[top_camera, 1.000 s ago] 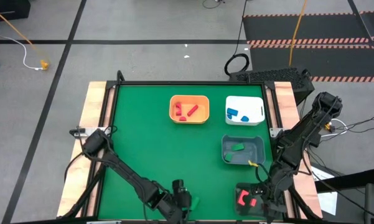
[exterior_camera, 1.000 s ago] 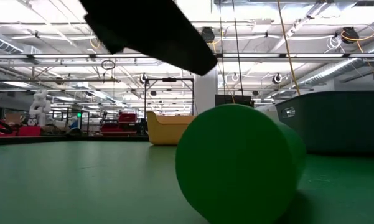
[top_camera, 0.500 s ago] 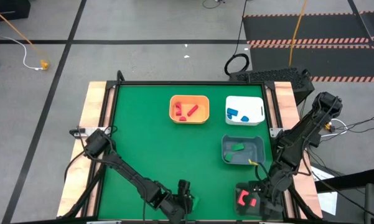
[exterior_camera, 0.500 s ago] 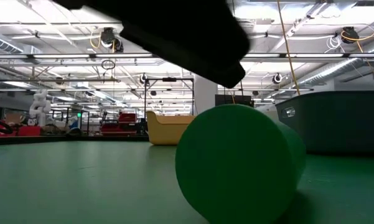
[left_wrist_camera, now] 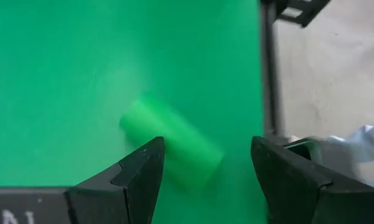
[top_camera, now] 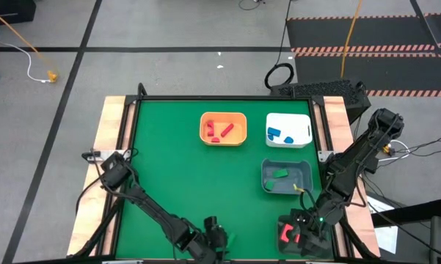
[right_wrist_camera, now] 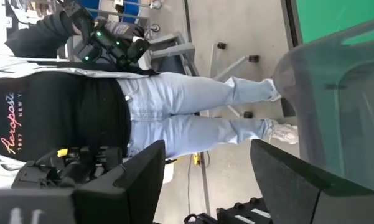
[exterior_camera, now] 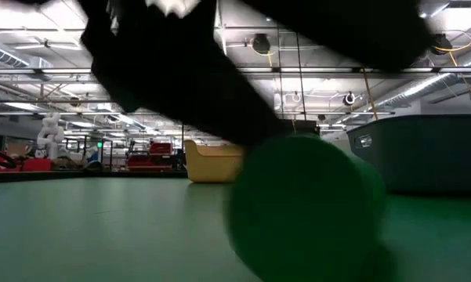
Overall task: Sort & place blocks by color
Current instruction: Put the green block into the dark blue bin
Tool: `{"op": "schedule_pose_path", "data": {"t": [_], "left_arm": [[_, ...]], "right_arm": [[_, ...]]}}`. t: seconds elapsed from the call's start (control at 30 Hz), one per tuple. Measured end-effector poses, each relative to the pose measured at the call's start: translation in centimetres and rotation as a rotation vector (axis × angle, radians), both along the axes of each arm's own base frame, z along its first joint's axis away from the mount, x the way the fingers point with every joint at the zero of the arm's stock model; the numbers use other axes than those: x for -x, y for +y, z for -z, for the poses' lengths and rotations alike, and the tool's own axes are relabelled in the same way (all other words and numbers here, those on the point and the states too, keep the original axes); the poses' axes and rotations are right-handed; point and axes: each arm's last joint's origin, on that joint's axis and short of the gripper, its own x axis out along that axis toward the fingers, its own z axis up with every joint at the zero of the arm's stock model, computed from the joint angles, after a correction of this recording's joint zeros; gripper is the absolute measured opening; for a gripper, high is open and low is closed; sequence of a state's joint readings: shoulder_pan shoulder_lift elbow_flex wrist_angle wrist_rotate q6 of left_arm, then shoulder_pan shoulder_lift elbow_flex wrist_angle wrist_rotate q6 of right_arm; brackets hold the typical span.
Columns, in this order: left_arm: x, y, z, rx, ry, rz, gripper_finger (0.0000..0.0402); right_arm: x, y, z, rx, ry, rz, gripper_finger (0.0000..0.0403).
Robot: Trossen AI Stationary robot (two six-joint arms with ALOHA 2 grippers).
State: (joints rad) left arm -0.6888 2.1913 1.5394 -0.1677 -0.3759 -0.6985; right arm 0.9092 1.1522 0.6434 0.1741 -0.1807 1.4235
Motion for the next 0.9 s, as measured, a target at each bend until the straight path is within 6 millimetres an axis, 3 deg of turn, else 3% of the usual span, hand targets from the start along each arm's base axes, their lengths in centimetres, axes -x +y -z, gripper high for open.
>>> {"op": "schedule_pose_path", "data": {"t": [0.13,0.33,0.67,0.9], "left_arm": [[0.0,0.0,1.7,0.024,0.053,-0.061,0.0241],[0.3,1.2,2.6,-0.036,0.113,-0.18,0.0241],[-0.9,4.6,3.0,-0.107,0.123,-0.391,0.0241],[-1.5,5.4,2.8,-0.086,0.148,-0.371,0.0241]], "right_arm": [[0.0,0.0,0.0,0.003,0.001,0.005,0.0226],[0.0,0.0,0.0,0.005,0.0,0.007,0.0226],[-0.1,-0.1,0.1,0.027,-0.032,0.012,0.0226],[-0.1,-0.1,0.1,0.034,-0.045,0.006,0.0226]]}}
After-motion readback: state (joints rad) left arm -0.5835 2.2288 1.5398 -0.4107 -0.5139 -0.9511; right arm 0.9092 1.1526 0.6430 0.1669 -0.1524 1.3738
